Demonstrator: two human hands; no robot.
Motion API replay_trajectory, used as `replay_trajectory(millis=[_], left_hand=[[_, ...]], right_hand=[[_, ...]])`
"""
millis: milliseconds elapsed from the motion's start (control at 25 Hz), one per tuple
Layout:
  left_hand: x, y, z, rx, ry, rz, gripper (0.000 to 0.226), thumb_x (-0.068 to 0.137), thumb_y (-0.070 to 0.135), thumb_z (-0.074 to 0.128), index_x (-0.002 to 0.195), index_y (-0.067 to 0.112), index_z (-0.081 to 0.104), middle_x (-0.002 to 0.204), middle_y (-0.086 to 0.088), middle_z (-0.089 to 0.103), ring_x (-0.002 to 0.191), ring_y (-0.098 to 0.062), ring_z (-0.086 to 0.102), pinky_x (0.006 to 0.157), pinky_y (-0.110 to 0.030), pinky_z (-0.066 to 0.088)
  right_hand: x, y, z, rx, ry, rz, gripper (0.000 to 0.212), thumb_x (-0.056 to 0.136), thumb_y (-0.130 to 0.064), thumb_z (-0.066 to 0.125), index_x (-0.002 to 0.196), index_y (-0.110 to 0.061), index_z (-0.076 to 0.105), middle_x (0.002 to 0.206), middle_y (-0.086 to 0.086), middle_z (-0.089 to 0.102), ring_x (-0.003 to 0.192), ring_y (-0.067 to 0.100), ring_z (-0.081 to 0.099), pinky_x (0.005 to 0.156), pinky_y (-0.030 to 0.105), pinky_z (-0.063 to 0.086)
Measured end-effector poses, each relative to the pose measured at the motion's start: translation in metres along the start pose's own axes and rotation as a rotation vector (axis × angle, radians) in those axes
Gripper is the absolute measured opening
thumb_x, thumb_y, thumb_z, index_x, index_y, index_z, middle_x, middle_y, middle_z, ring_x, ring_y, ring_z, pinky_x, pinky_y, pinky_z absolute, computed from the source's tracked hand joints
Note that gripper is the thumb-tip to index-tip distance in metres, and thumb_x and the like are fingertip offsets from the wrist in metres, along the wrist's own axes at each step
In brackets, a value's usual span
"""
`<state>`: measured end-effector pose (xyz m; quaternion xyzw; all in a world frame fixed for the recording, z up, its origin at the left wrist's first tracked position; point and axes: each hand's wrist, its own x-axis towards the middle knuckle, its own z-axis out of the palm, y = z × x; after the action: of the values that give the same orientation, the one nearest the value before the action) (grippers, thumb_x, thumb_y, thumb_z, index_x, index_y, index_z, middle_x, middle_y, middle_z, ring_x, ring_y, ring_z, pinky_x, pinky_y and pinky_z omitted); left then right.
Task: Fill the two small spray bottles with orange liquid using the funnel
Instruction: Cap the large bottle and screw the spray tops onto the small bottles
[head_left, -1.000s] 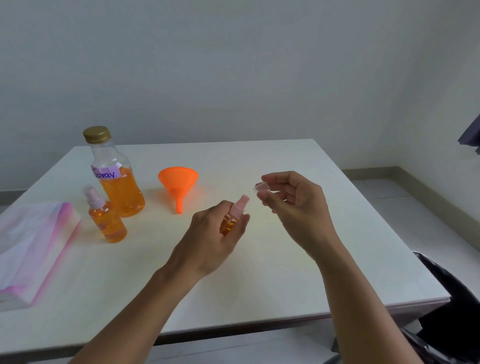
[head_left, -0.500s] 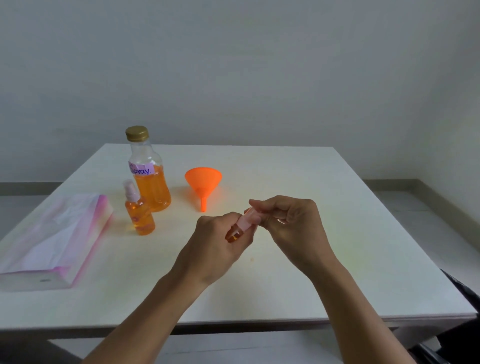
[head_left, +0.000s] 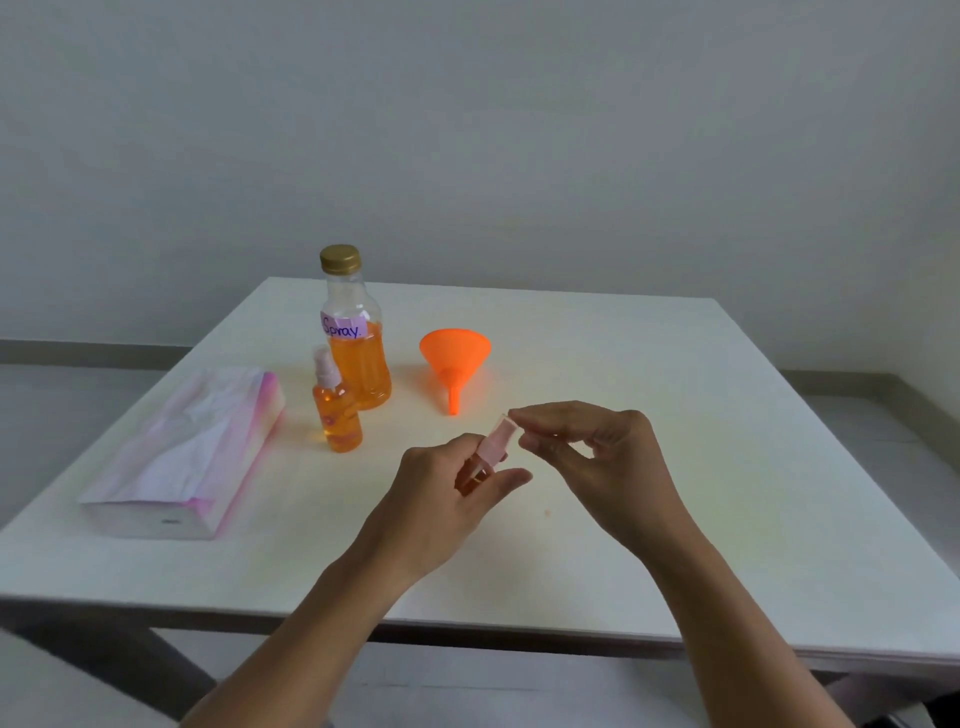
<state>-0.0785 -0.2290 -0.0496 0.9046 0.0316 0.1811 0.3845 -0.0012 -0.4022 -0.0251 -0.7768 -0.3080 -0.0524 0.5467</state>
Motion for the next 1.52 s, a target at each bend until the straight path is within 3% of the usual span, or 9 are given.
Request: replay_trajectory(millis=[120,240,400,560,800,920,1160,1320,1520], left_hand=[[-0.005,-0.004,0.001,0.017,0.034,-0.006,0.031,0.088,0.051,0.062,0.106,0.026,0.067,0.077,0.014,0.067,0.069,-0.006,0.065,0.06,-0.013,0.051],[-0.005,-0.007,0.0,0.022,0.057,-0.011,0.024,0.09,0.046,0.063,0.102,0.026,0.066,0.072,0.018,0.061,0.067,-0.006,0.064,0.056,-0.01,0.046],[-0.002,-0.017,-0.011,-0.035,0.074,-0.012,0.032,0.089,0.052,0.06,0.102,0.024,0.067,0.078,0.013,0.066,0.07,-0.007,0.066,0.062,-0.023,0.056],[-0.004,-0.05,-0.036,-0.11,0.266,-0.05,0.02,0.091,0.049,0.059,0.089,0.029,0.065,0.087,0.003,0.06,0.079,-0.01,0.063,0.068,-0.029,0.052],[-0.01,-0.081,-0.066,-0.052,0.485,-0.192,0.031,0.095,0.045,0.057,0.078,0.019,0.059,0.072,0.002,0.061,0.072,-0.01,0.062,0.064,-0.021,0.046],[-0.011,-0.084,-0.066,-0.053,0.497,-0.221,0.032,0.094,0.045,0.058,0.082,0.015,0.061,0.076,0.0,0.064,0.074,-0.008,0.063,0.062,-0.011,0.04],[-0.012,-0.084,-0.066,-0.071,0.433,-0.238,0.033,0.088,0.051,0.064,0.099,0.02,0.059,0.087,0.006,0.066,0.079,-0.003,0.066,0.068,-0.021,0.053],[-0.033,-0.072,-0.083,-0.031,0.486,-0.233,0.055,0.085,0.057,0.065,0.128,0.026,0.051,0.125,0.005,0.055,0.107,-0.007,0.056,0.082,-0.025,0.05],[-0.063,-0.074,-0.136,0.344,0.573,-0.1,0.031,0.093,0.04,0.06,0.116,0.021,0.065,0.124,-0.002,0.055,0.112,-0.017,0.054,0.085,-0.03,0.052]], right_hand=[[-0.005,0.0,0.014,0.002,0.014,0.01,0.02,0.085,-0.007,0.079,0.096,-0.023,0.084,0.089,-0.017,0.079,0.09,0.007,0.073,0.084,0.015,0.054],[-0.003,0.0,0.013,0.004,-0.035,0.029,0.022,0.087,-0.007,0.078,0.098,-0.025,0.084,0.09,-0.017,0.079,0.092,0.006,0.074,0.091,0.026,0.056],[0.002,0.004,0.003,-0.011,-0.063,0.041,0.03,0.095,-0.008,0.069,0.112,-0.031,0.079,0.103,-0.019,0.078,0.102,-0.001,0.071,0.096,0.024,0.055],[0.001,0.016,-0.011,-0.136,0.061,0.088,0.034,0.096,-0.005,0.065,0.113,-0.032,0.075,0.102,-0.02,0.076,0.093,0.0,0.073,0.088,0.018,0.055],[-0.011,0.025,-0.009,-0.278,-0.053,0.054,0.027,0.096,-0.007,0.065,0.113,-0.026,0.075,0.094,-0.019,0.076,0.078,0.004,0.073,0.077,0.022,0.059],[-0.011,0.024,-0.008,-0.292,-0.057,0.066,0.026,0.096,-0.008,0.065,0.113,-0.025,0.075,0.091,-0.019,0.076,0.076,0.005,0.073,0.076,0.024,0.059],[-0.014,0.017,0.0,-0.339,-0.089,0.033,0.026,0.095,-0.008,0.066,0.109,-0.027,0.077,0.088,-0.021,0.075,0.076,0.007,0.072,0.076,0.03,0.061],[-0.026,-0.002,0.026,-0.34,-0.175,-0.041,0.027,0.094,-0.006,0.066,0.105,-0.028,0.079,0.09,-0.025,0.073,0.075,0.006,0.07,0.069,0.017,0.054],[-0.051,-0.02,0.089,-0.357,-0.401,-0.185,0.025,0.096,-0.014,0.065,0.112,-0.028,0.077,0.106,-0.022,0.073,0.085,-0.008,0.062,0.08,0.007,0.048]])
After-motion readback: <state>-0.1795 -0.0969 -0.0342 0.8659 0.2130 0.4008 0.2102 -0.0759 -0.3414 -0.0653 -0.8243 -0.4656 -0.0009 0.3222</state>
